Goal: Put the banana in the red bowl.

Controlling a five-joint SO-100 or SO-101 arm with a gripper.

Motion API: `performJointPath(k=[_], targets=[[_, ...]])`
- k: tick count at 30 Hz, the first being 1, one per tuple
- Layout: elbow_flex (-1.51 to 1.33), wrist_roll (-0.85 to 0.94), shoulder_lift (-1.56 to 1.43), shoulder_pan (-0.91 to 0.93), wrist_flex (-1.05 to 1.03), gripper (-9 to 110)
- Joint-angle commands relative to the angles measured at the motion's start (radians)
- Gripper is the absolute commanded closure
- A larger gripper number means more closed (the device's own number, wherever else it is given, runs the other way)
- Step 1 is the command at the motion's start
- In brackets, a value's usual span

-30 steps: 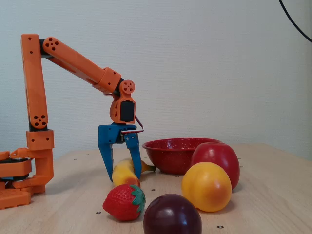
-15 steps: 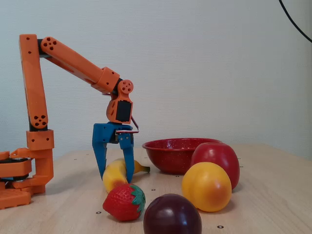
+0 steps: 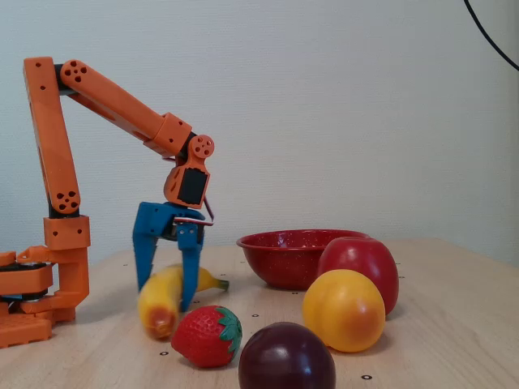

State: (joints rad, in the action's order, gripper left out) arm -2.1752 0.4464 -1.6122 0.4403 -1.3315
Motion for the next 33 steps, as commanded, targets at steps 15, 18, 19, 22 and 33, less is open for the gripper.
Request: performJointPath(k=[15, 18, 19, 22, 33], targets=[[0.081, 0.040, -0.084, 0.055, -0.193, 101], [0.118, 0.040, -0.084, 0.057, -0.218, 101], [0.132, 0.038, -0.084, 0.057, -0.225, 101], [0.167, 0.032, -0.084, 0.057, -0.245, 101], [0.299, 0.005, -0.091, 0.063, -0.385, 101]])
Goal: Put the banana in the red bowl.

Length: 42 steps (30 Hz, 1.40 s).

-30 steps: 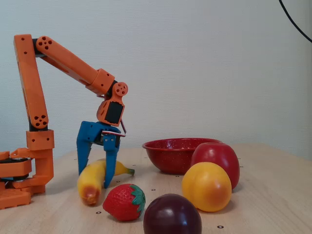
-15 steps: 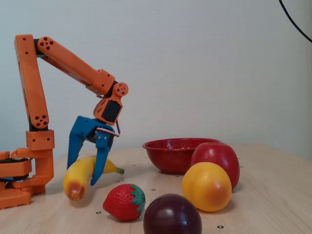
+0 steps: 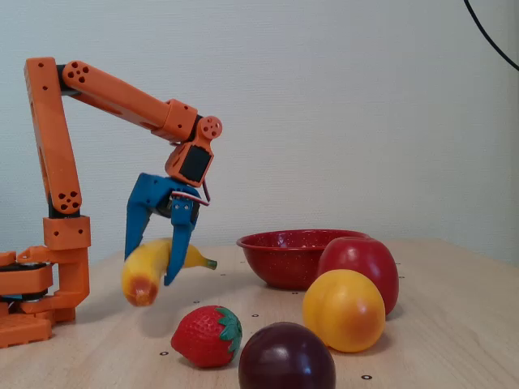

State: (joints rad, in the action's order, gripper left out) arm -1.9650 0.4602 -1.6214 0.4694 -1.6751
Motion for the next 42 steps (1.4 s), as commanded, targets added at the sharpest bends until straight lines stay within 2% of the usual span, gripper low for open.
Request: performJointPath(k=[1, 17, 29, 42], targets=[[0.098, -0.011, -0.083, 0.035, -0.058, 101], [0.221, -0.025, -0.141, 0.055, -0.221, 101], [0.436, -0.169, -0.183, 0.081, -0.216, 101], [0.580, -0.356, -0.192, 0.084, -0.069, 101]])
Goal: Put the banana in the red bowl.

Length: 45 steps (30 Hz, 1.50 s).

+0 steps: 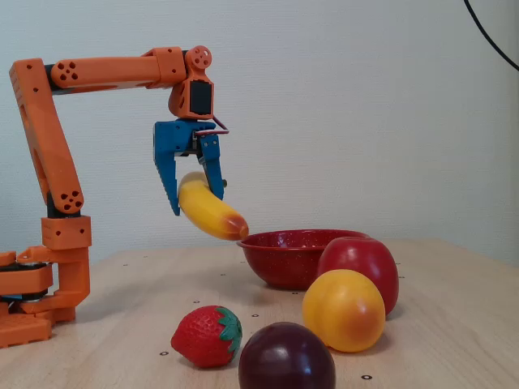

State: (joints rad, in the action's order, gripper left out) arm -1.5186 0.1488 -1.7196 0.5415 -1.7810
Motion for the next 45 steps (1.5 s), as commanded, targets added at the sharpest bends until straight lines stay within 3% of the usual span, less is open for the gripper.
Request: performJointPath(k=[1, 14, 37, 39, 45], targets=[[0.133, -0.063, -0.097, 0.011, 0.057, 101], [0.101, -0.265, -0.112, -0.014, 0.403, 101], [-0.373, -0.624, 0.026, -0.066, 1.336, 101], [-0.391, -0.687, 0.049, -0.063, 1.361, 93], [-0.348, -0.641, 0.109, -0.084, 1.244, 72]])
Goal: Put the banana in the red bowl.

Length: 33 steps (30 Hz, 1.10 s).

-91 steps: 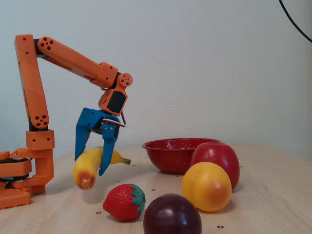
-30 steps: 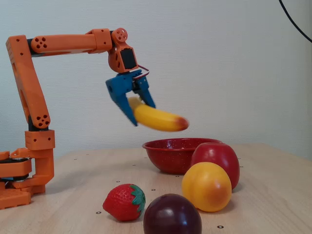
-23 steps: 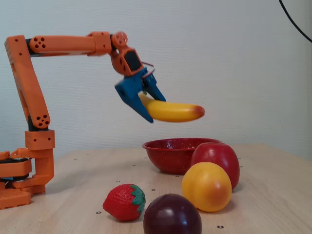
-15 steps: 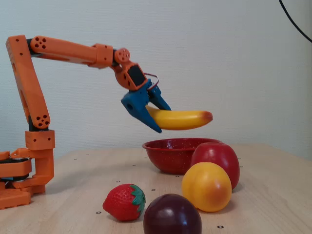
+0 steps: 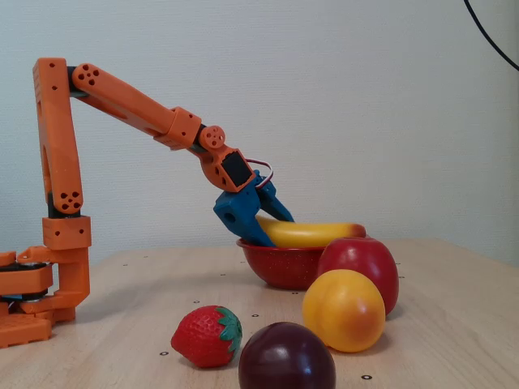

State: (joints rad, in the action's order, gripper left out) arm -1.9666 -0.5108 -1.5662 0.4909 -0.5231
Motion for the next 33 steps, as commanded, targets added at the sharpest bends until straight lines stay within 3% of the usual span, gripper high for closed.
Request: performJointPath(k=[1, 5, 8, 13, 15, 33], targets=[[0.104, 0.028, -0.041, -0.038, -0.034, 68], [0.126, 0.067, -0.038, -0.048, -0.094, 61], [0.166, 0.130, -0.052, -0.049, -0.123, 63], [0.241, 0.229, -0.107, -0.057, -0.169, 94], [0.250, 0.252, -0.144, -0.067, -0.193, 101], [-0.089, 0.419, -0.746, -0.311, -0.399, 101]])
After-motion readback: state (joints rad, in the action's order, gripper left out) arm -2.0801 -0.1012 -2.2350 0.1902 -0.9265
